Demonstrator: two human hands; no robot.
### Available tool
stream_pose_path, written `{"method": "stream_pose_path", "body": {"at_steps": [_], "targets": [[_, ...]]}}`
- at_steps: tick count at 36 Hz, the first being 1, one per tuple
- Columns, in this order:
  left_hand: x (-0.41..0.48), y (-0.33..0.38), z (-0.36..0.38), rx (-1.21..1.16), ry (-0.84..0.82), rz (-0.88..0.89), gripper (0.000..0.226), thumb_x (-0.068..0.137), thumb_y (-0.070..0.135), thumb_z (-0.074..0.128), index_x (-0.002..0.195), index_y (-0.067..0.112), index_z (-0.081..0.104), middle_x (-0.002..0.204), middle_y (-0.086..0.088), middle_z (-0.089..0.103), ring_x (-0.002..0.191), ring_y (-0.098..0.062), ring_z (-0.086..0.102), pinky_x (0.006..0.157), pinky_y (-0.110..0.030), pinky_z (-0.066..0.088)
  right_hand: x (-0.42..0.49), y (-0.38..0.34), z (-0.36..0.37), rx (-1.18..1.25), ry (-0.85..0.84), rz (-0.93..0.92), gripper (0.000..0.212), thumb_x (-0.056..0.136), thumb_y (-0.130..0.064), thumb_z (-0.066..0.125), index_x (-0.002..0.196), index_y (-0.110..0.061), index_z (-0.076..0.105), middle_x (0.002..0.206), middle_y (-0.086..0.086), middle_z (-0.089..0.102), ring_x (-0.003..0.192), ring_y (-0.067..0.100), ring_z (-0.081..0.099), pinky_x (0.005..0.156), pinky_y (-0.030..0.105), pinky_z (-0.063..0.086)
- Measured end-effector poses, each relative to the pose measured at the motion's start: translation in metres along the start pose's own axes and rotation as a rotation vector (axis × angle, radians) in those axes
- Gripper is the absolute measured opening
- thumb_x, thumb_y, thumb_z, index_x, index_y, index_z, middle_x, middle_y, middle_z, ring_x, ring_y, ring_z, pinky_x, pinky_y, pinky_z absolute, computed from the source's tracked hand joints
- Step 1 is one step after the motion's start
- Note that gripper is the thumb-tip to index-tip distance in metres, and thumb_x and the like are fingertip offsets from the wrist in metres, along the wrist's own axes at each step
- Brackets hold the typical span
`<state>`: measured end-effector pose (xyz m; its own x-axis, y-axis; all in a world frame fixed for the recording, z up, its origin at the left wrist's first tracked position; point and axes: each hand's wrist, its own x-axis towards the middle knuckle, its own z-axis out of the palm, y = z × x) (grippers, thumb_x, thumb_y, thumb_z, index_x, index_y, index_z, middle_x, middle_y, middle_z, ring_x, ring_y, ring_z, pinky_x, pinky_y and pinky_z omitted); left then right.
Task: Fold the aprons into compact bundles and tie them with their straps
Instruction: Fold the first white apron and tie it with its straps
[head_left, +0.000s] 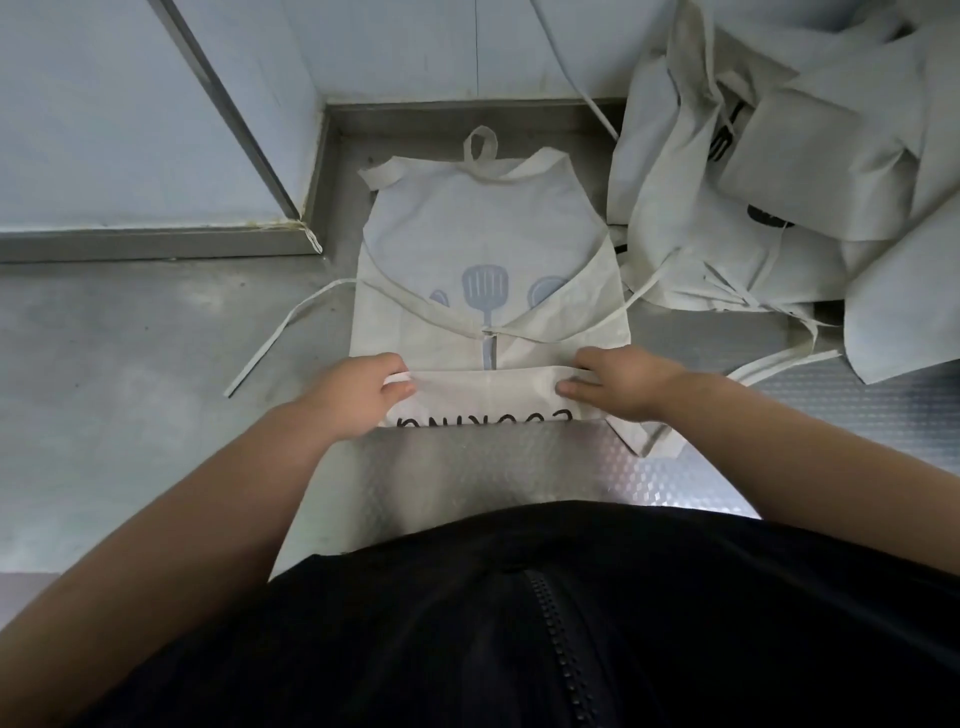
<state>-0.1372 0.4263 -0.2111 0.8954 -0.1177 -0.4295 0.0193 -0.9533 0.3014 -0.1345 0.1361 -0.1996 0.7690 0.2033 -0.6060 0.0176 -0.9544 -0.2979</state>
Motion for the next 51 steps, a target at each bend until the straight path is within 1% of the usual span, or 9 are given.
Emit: {"method": "stream_pose_path", "body": {"at_steps": [5, 10, 13, 17, 25, 30, 34, 39, 51], "targets": [[0.007, -0.011, 0.014, 0.232, 0.243, 0.065, 0.032, 0.092, 0.03, 0.055, 0.124, 0.026, 0.055, 0.126, 0.001, 0.051, 0.118, -0.023, 0.043, 0.092, -0.034, 0.026, 0.008, -0.002, 0.002, -0.32, 0.183, 0.05, 0.038, 0.095, -0.046, 0.037, 0.123, -0.021, 0.045, 0.117, 0.003, 0.058, 0.105, 0.025, 0.053, 0.08, 0.034, 0.038], [0.006, -0.013, 0.03, 0.202, 0.362, 0.349, 0.046, 0.061, -0.007, 0.07, 0.099, 0.019, 0.071, 0.099, -0.001, 0.066, 0.091, -0.028, 0.062, 0.078, -0.029, 0.029, 0.013, -0.012, 0.018, -0.541, 0.29, -0.182, 0.041, 0.091, -0.019, 0.045, 0.132, -0.024, 0.046, 0.127, 0.005, 0.045, 0.118, 0.027, 0.041, 0.102, 0.036, 0.025], [0.003, -0.012, 0.031, 0.106, 0.311, 0.409, 0.028, 0.079, 0.016, 0.053, 0.1, 0.012, 0.07, 0.095, -0.005, 0.066, 0.083, -0.031, 0.065, 0.083, -0.037, 0.048, 0.01, -0.01, 0.026, -0.377, 0.288, -0.268, 0.042, 0.093, -0.034, 0.036, 0.131, -0.023, 0.05, 0.135, 0.001, 0.046, 0.12, 0.027, 0.045, 0.103, 0.035, 0.025], [-0.002, -0.014, 0.026, 0.121, 0.094, 0.341, 0.078, 0.068, 0.073, 0.047, 0.122, 0.019, 0.059, 0.118, 0.0, 0.055, 0.111, -0.023, 0.051, 0.099, -0.039, 0.04, 0.01, -0.004, 0.026, -0.339, 0.195, -0.269, 0.067, 0.085, -0.063, 0.046, 0.141, -0.027, 0.037, 0.149, -0.006, 0.032, 0.133, 0.019, 0.035, 0.111, 0.032, 0.019], [0.017, -0.007, -0.003, 0.001, 0.111, 0.332, 0.065, 0.062, 0.057, 0.03, 0.105, 0.024, 0.066, 0.1, 0.006, 0.066, 0.096, -0.019, 0.061, 0.082, -0.025, 0.038, 0.013, -0.015, -0.002, -0.298, 0.231, -0.276, 0.044, 0.094, -0.048, 0.039, 0.131, -0.025, 0.047, 0.112, 0.003, 0.064, 0.105, 0.024, 0.058, 0.084, 0.031, 0.041], [0.023, 0.003, -0.009, 0.217, -0.009, 0.304, 0.084, 0.076, 0.041, 0.059, 0.147, 0.026, 0.017, 0.109, 0.013, 0.056, 0.108, -0.015, 0.052, 0.096, -0.028, 0.031, 0.018, -0.022, -0.008, -0.342, 0.177, -0.23, 0.086, 0.083, -0.05, 0.056, 0.148, -0.024, 0.008, 0.116, 0.003, 0.063, 0.106, 0.027, 0.058, 0.082, 0.03, 0.045], [0.036, 0.012, -0.011, 0.302, -0.076, 0.225, 0.093, 0.081, 0.039, 0.054, 0.15, 0.027, -0.005, 0.123, 0.005, 0.055, 0.114, -0.021, 0.051, 0.091, -0.03, 0.037, 0.028, -0.027, -0.009, -0.328, 0.155, -0.203, 0.076, 0.083, -0.043, 0.055, 0.145, -0.02, 0.017, 0.116, 0.003, 0.061, 0.106, 0.026, 0.058, 0.074, 0.029, 0.041], [0.044, 0.014, -0.014, 0.408, -0.116, 0.17, 0.088, 0.082, 0.047, 0.049, 0.151, 0.026, -0.001, 0.134, 0.0, 0.049, 0.121, -0.023, 0.047, 0.09, -0.032, 0.038, 0.034, -0.023, -0.006, -0.37, 0.145, -0.158, 0.065, 0.081, -0.051, 0.052, 0.134, -0.017, 0.036, 0.123, 0.003, 0.054, 0.112, 0.026, 0.054, 0.087, 0.033, 0.043], [0.02, 0.004, -0.005, 0.335, 0.089, 0.028, 0.085, 0.076, 0.065, 0.056, 0.14, 0.015, 0.031, 0.133, -0.003, 0.044, 0.126, -0.022, 0.039, 0.094, -0.032, 0.039, 0.024, -0.02, -0.001, -0.382, 0.241, 0.007, 0.072, 0.078, -0.069, 0.048, 0.123, -0.013, 0.044, 0.118, 0.005, 0.048, 0.105, 0.025, 0.056, 0.074, 0.033, 0.039]]}}
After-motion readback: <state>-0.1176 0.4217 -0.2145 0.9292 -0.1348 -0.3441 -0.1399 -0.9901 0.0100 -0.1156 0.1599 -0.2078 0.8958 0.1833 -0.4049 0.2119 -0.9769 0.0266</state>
